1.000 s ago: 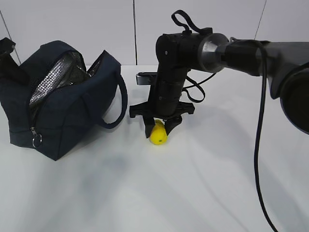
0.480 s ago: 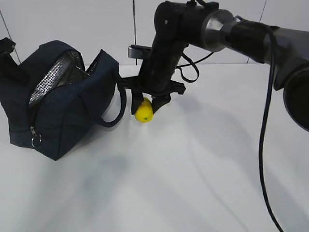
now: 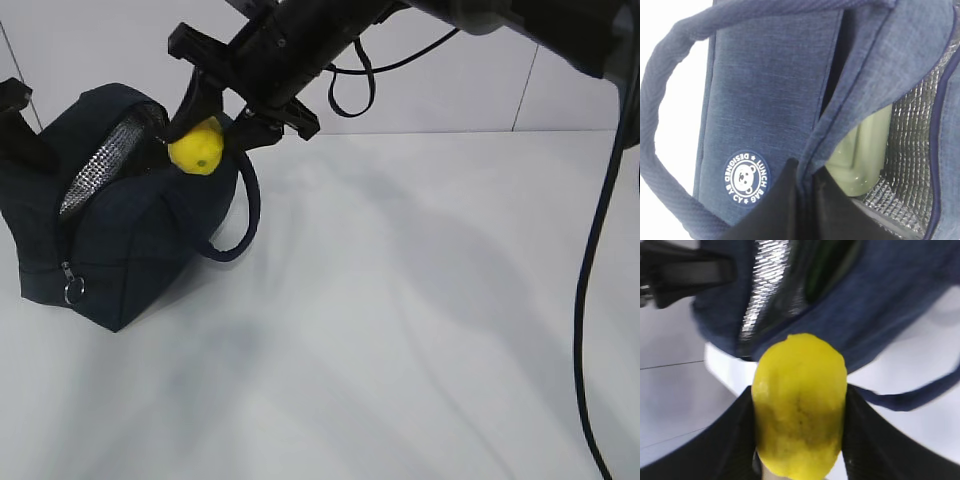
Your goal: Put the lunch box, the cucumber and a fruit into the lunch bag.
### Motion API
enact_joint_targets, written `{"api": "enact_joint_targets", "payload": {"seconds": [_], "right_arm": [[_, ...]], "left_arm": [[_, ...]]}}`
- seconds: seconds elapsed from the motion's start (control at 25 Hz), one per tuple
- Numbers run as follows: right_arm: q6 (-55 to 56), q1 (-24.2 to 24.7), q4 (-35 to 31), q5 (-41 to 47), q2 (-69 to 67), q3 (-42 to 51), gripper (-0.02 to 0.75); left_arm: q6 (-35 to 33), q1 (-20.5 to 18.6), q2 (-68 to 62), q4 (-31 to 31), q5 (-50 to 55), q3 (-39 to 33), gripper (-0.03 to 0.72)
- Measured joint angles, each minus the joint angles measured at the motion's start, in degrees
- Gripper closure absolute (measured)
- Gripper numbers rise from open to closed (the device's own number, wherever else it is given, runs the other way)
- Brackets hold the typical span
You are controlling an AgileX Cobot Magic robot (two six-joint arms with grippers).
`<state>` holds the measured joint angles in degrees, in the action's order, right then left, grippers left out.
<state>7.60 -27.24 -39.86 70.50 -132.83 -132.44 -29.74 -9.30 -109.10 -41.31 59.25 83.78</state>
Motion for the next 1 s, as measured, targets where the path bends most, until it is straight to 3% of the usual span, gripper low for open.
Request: {"api": "enact_joint_targets", "payload": {"seconds": [0.16, 0.44, 0.88, 1.0], "right_arm": [[-3.3, 0.0, -7.4, -4.0, 0.0, 0.0, 0.383], [-4.8, 0.0, -9.8, -15.9, 0.0, 0.0, 0.383], [-4.9, -1.0, -16.0, -18.5, -6.3, 0.0, 0.38], [-4.9, -1.1, -16.2, -18.7, -7.3, 0.0, 0.335]], "left_arm": [[0.0, 0.0, 0.0, 0.0, 0.0, 0.0, 0.692], [0.0, 0.0, 0.0, -0.7, 0.0, 0.0, 0.692], [0.0, 0.0, 0.0, -1.1, 0.0, 0.0, 0.692], [0.0, 0.0, 0.0, -1.1, 0.0, 0.0, 0.692]]}}
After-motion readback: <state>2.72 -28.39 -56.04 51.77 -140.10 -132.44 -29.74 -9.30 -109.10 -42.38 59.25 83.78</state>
